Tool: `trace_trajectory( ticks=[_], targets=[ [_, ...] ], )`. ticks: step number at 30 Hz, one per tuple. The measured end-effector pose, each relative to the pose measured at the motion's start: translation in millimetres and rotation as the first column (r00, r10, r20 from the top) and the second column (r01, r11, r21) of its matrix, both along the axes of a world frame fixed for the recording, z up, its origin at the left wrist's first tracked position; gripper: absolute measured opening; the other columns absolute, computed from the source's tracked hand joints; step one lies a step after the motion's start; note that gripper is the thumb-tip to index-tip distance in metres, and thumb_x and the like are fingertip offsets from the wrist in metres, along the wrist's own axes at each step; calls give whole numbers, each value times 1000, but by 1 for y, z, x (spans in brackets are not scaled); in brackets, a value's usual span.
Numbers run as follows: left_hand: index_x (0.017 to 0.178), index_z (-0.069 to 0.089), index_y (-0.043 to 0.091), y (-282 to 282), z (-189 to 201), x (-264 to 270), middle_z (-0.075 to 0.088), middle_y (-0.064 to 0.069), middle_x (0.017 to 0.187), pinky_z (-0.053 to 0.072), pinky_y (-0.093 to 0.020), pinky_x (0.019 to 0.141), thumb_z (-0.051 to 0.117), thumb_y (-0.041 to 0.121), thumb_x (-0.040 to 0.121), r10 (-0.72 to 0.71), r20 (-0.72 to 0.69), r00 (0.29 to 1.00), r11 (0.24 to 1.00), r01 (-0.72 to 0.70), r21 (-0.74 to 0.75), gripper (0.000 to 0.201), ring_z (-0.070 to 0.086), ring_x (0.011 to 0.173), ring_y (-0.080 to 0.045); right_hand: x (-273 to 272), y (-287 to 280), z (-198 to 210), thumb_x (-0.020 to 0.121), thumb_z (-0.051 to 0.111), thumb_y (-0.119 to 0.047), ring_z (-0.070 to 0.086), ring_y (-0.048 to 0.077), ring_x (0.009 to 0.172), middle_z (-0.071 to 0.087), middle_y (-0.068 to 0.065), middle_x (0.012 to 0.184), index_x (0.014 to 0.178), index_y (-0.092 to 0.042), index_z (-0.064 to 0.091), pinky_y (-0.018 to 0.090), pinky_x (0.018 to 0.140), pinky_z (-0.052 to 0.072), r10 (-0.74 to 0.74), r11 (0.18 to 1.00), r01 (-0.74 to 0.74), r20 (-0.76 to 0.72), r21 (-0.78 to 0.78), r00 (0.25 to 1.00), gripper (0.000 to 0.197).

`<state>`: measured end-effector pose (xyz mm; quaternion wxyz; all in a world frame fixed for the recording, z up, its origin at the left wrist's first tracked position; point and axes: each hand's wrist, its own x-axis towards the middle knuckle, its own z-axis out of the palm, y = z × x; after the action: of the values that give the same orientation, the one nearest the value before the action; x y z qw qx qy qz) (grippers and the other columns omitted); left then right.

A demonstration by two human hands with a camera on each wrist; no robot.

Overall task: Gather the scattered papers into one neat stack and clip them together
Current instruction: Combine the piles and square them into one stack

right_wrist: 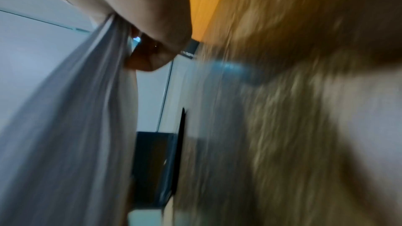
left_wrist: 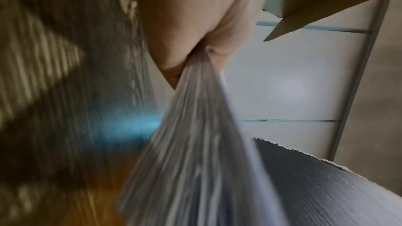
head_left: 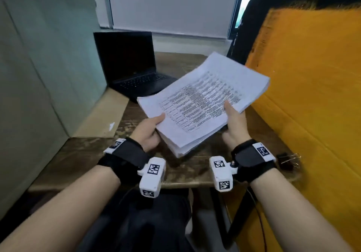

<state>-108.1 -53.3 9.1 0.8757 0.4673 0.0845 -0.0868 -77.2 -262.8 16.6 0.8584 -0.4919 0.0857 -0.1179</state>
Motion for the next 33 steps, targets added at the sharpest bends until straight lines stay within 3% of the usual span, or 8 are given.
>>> trace_trajectory(
  ticks=[3,8,13,16,20,25,29,33],
  targets=[
    [125,51,3,29,0,6,58,-12,124,52,-35,88,42,-3,96,67,70,995,990,-75,120,31,70,85,-17,-6,-42,-9,96,50,-10,65,18,97,67,4,113,134,-8,51,29,72,60,141,988,-147,-118,-47,983,38],
    [131,51,0,60,8,1,60,-22,126,60,-39,72,49,4,94,9,159,987,969,-48,241,37,71,94,-27,-9,-92,0,85,50,10,69,27,101,69,15,117,123,-2,59,39,84,59,393,828,-470,-280,-306,876,41],
    [116,56,7,52,56,3,74,10,92,54,-20,73,55,2,93,39,530,847,840,-315,442,24,69,85,-4,8,-79,46,64,57,3,60,19,62,67,0,61,50,-15,67,31,66,52,101,862,-74,27,-502,995,24],
    [110,57,12,53,66,7,70,16,85,50,-11,67,62,5,88,160,594,788,783,-468,410,24,66,76,5,0,-78,62,47,66,-5,59,23,75,65,3,76,59,-17,64,36,68,45,124,851,-44,119,-523,985,17],
    [107,54,12,49,27,5,59,-1,92,48,-23,65,52,11,77,245,466,850,780,-458,427,30,57,83,-14,-16,-69,31,78,47,-3,57,5,61,63,-10,62,71,-14,55,24,59,47,163,806,-119,23,-580,986,16],
    [76,55,15,30,24,13,55,-4,76,38,-24,55,44,-2,81,378,354,856,733,-510,450,21,51,82,-21,-15,-61,27,77,43,2,51,13,60,56,-2,57,64,1,52,22,58,41,60,850,-59,-15,-524,998,16],
    [68,48,18,37,58,23,49,0,70,38,-12,49,45,-5,80,342,481,807,726,-552,409,27,45,64,-9,-11,-66,60,69,42,6,47,0,37,48,-10,38,50,-11,45,17,44,37,58,930,-42,33,-365,998,25],
    [71,54,14,50,30,24,54,-12,75,38,-30,59,45,14,65,222,349,911,774,-382,505,11,50,70,-24,-20,-66,39,75,45,7,60,7,52,62,-6,50,65,-10,54,27,57,46,237,840,-244,-78,-484,968,22]
  ],
)
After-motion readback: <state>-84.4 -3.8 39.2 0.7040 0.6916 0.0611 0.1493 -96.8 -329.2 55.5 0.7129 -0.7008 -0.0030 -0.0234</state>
